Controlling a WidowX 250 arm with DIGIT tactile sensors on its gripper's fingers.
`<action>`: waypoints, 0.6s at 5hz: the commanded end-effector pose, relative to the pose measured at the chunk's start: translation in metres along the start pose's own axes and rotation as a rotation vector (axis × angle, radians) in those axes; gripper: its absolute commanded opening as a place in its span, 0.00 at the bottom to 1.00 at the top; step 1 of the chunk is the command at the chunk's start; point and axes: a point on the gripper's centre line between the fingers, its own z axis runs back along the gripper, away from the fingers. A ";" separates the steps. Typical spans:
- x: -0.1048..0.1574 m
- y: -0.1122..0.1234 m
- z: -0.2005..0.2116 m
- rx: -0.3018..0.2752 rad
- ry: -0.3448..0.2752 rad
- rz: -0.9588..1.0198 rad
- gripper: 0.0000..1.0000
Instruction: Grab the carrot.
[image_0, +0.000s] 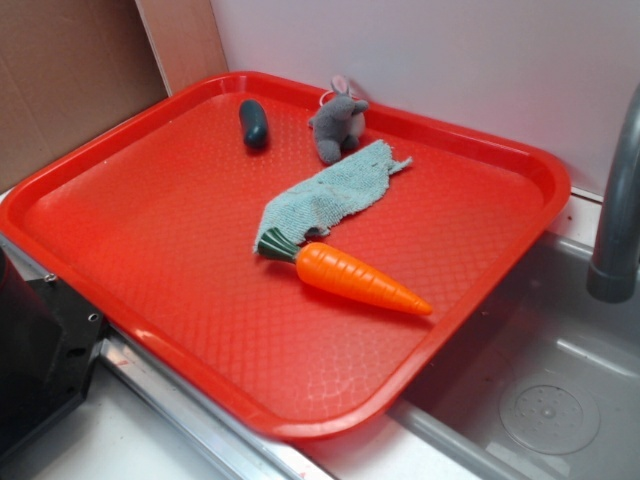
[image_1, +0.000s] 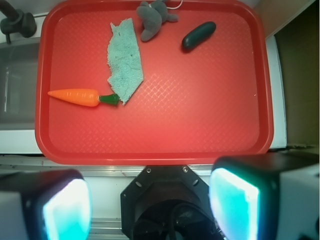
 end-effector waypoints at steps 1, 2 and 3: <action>0.024 -0.022 -0.018 -0.003 -0.073 -0.400 1.00; 0.044 -0.042 -0.046 -0.087 -0.156 -0.645 1.00; 0.063 -0.062 -0.077 -0.141 -0.142 -0.889 1.00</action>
